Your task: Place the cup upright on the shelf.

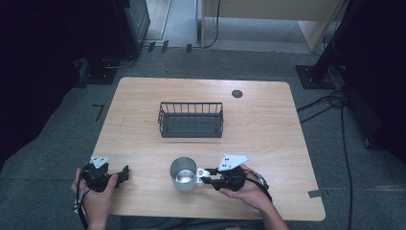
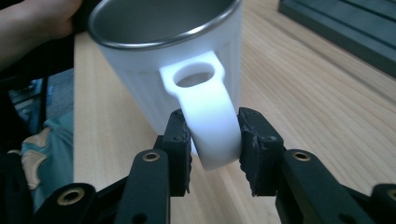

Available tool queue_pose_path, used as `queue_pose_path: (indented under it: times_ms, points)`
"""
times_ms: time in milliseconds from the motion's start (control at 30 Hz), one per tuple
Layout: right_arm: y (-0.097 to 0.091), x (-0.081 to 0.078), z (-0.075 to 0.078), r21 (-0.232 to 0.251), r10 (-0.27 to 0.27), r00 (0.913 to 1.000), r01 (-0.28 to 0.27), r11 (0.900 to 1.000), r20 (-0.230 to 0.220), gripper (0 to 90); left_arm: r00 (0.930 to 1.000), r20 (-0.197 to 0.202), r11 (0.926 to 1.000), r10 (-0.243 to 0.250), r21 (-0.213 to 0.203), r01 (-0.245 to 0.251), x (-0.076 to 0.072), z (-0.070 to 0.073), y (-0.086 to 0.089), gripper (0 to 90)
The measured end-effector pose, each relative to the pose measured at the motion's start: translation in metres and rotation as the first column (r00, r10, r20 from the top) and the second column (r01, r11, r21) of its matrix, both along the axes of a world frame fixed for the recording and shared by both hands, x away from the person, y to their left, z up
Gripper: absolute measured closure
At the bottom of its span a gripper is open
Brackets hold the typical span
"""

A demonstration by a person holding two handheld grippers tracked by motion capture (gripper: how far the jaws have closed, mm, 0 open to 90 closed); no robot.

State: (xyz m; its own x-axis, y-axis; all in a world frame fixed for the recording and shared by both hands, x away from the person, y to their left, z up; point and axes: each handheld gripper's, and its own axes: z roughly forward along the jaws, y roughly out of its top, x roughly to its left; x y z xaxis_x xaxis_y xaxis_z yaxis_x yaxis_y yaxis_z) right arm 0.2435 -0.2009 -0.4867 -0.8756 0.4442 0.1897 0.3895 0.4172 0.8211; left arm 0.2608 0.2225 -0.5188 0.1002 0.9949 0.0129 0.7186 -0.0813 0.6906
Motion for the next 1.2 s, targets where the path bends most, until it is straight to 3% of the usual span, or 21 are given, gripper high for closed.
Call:
queue_pose_path:
  times_ms: [233, 533, 833, 1200]
  points:
    - [0.016, -0.004, 0.002, -0.037, 0.001, 0.9995, 0.000, 0.9993, 0.032, 60.3, 1.0000, 0.001, 1.0000, 0.001, -0.001, -0.001, 0.000, 0.000, 0.000, 0.0]
    - [0.024, -0.006, 0.003, -0.035, 0.016, 0.9984, -0.014, 0.9993, 0.054, 70.6, 1.0000, 0.000, 1.0000, 0.000, 0.000, 0.000, 0.000, 0.000, 0.000, 0.0]
    - [0.028, -0.013, 0.008, -0.011, -0.033, 0.9923, 0.035, 0.9993, 0.119, 71.9, 1.0000, 0.000, 1.0000, 0.000, 0.000, 0.000, 0.000, 0.000, 0.000, 0.0]
    - [0.022, -0.016, 0.021, 0.032, -0.083, 0.9880, 0.080, 0.9963, 0.130, 72.0, 1.0000, 0.000, 1.0000, 0.000, -0.001, 0.000, 0.000, 0.000, 0.000, 0.0]
